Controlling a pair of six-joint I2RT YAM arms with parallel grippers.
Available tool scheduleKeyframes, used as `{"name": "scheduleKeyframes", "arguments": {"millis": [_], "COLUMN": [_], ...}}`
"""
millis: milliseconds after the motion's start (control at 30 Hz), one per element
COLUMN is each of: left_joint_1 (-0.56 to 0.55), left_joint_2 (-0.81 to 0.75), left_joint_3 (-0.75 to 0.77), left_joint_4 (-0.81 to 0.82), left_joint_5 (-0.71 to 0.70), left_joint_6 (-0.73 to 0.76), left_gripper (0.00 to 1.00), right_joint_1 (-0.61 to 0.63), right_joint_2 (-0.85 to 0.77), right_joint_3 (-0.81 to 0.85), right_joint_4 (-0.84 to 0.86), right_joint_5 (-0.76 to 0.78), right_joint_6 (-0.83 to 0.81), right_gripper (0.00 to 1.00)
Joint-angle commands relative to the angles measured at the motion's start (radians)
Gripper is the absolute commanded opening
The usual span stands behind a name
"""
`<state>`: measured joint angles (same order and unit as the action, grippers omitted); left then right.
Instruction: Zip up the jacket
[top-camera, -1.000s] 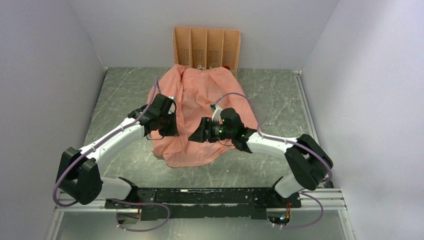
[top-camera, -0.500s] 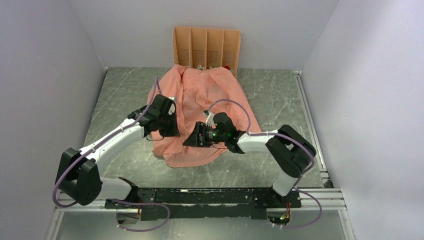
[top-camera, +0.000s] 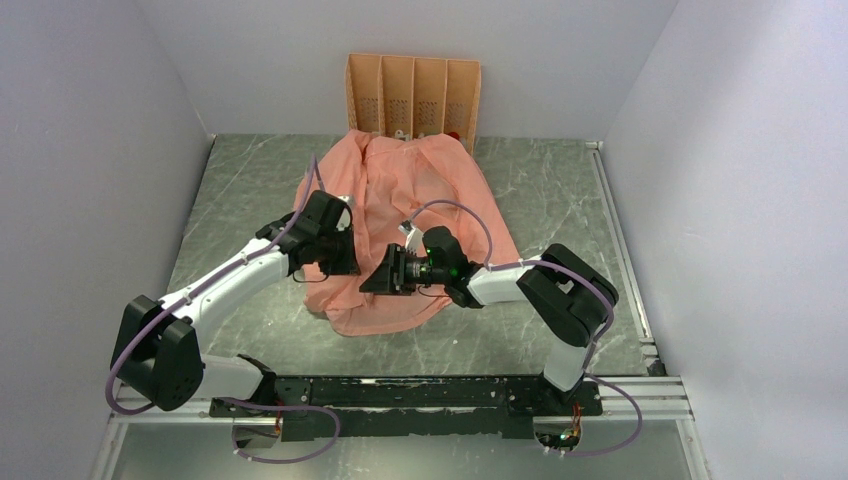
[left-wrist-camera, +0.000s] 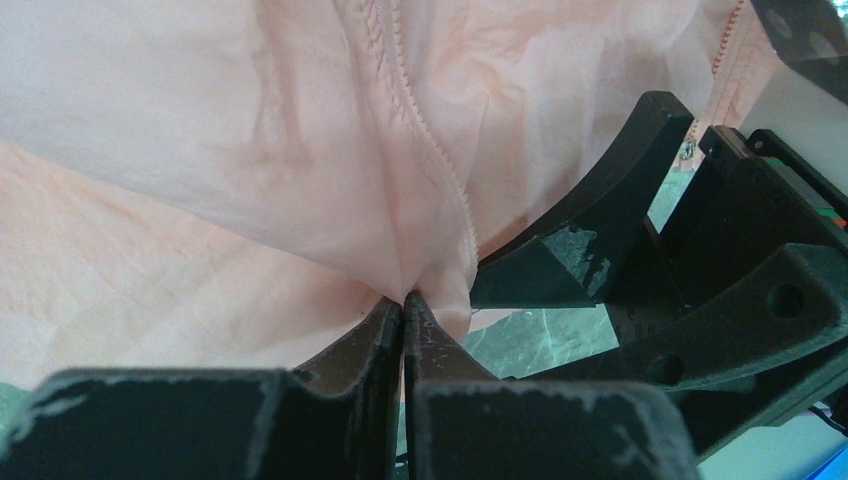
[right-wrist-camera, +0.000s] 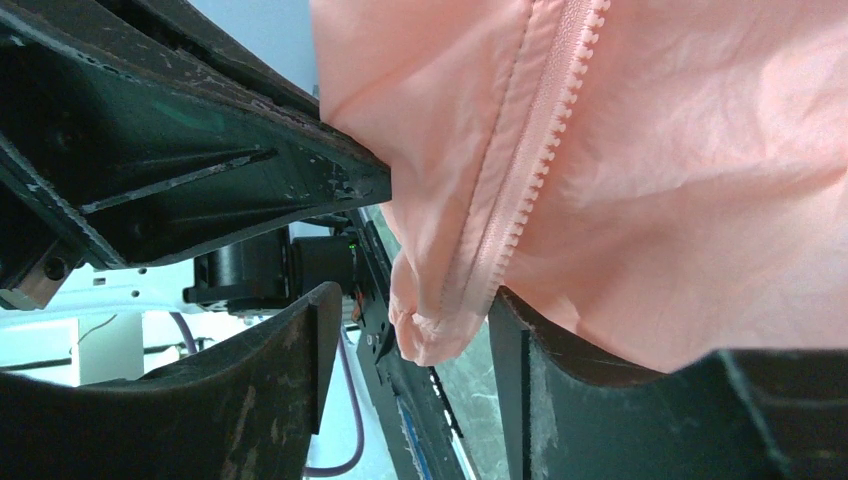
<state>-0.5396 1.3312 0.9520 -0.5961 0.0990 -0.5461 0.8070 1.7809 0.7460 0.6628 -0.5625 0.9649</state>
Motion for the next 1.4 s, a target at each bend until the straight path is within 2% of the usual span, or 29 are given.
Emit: {"name": "scheduleKeyframes", "arguments": {"millis": [0,667,733,800,833,900,967,1100,1267,1367], "left_joint_1": [0.006,0.01,0.01,0.01,0.01,0.011,0.012,0.013,0.015,0.015], "left_joint_2": [-0.031,-0.047,-0.051,-0.06,-0.066,-0.079,-0.093,-0.135,-0.213,-0.26], "left_joint_3": [-0.009,-0.017,-0.021,-0.024,-0.024,-0.021,-0.012,-0.004,-0.006,-0.004], "left_joint_4": [0.024,0.031,0.036,0.042,0.042,0.036,0.017,-0.008,-0.031,-0.054], "left_joint_5": [0.025,0.024,0.032,0.037,0.036,0.023,-0.002,-0.046,-0.068,-0.074], "left_joint_6": [0.008,0.019,0.021,0.023,0.023,0.021,0.017,0.006,-0.011,-0.017], "left_gripper": [0.08,0.08,0.08,0.08,0.08,0.08,0.17,0.41,0.52,0.55], "right_joint_1": [0.004,0.004,0.004,0.004,0.004,0.004,0.005,0.004,0.003,0.004], "right_joint_2": [-0.024,-0.066,-0.06,-0.054,-0.054,-0.056,-0.064,-0.085,-0.097,-0.111], "right_joint_3": [-0.001,-0.019,-0.015,-0.012,-0.011,-0.011,-0.008,0.003,0.03,0.052], "right_joint_4": [0.044,0.056,0.058,0.063,0.063,0.065,0.057,0.032,0.026,0.019], "right_joint_5": [-0.016,-0.004,-0.007,-0.011,-0.011,-0.011,-0.008,0.001,-0.003,-0.007], "right_joint_6": [0.005,0.006,0.01,0.012,0.015,0.014,0.008,-0.015,-0.031,-0.047], "right_gripper": [0.56,0.29,0.22,0.04,0.0,0.0,0.0,0.0,0.0,0.0]}}
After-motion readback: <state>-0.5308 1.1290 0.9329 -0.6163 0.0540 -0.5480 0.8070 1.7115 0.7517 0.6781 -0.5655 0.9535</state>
